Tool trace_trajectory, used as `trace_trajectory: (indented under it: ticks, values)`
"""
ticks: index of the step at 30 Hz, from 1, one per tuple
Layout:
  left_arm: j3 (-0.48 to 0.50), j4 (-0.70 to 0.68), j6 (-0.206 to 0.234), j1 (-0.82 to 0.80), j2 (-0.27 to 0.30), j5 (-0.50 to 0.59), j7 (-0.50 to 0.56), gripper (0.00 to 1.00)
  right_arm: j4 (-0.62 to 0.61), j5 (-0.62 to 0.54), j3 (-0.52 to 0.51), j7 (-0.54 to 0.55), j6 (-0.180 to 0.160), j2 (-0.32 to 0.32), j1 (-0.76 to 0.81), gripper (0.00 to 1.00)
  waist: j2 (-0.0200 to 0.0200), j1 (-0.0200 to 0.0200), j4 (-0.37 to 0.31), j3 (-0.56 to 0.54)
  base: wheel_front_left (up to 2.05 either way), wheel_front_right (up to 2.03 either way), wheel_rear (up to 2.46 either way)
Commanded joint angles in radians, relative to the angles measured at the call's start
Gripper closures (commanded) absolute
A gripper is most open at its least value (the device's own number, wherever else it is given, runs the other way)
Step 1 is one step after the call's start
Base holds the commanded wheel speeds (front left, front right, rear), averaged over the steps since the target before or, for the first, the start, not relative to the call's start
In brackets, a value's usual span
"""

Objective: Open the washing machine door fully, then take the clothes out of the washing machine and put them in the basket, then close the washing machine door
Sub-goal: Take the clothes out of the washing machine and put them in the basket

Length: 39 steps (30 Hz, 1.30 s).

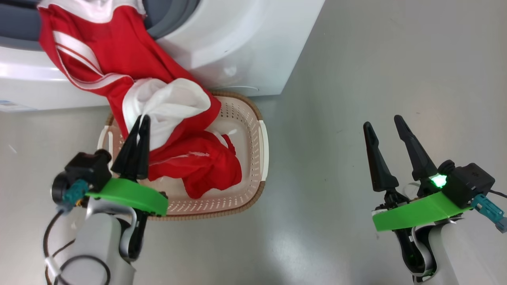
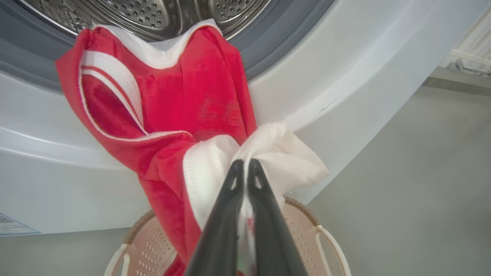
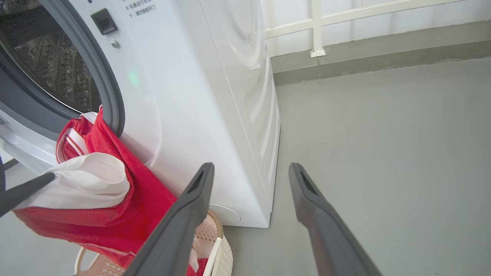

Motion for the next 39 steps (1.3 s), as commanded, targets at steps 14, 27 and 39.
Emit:
trace_trajectory:
  ticks: [14, 27, 39]
  values:
    - [0.012, 0.344, -0.006, -0.206, 0.055, 0.069, -0.004, 1.00, -0.033, 0.014, 0.040, -0.006, 0.005, 0.000, -0.043, 0.00, 0.0000, 0.0000, -0.024, 0.087, 0.00, 0.00, 0.00]
    - [-0.004, 0.522, -0.006, -0.337, 0.084, 0.062, -0.004, 0.36, -0.038, 0.012, 0.037, -0.006, 0.005, 0.000, -0.061, 0.00, 0.0000, 0.0000, -0.033, 0.122, 0.00, 0.00, 0.00]
    - [-0.003, 0.450, -0.006, -0.311, 0.088, 0.025, -0.004, 0.00, -0.033, 0.004, 0.026, -0.006, 0.005, 0.000, -0.062, 0.00, 0.0000, 0.0000, -0.012, 0.110, 0.00, 0.00, 0.00]
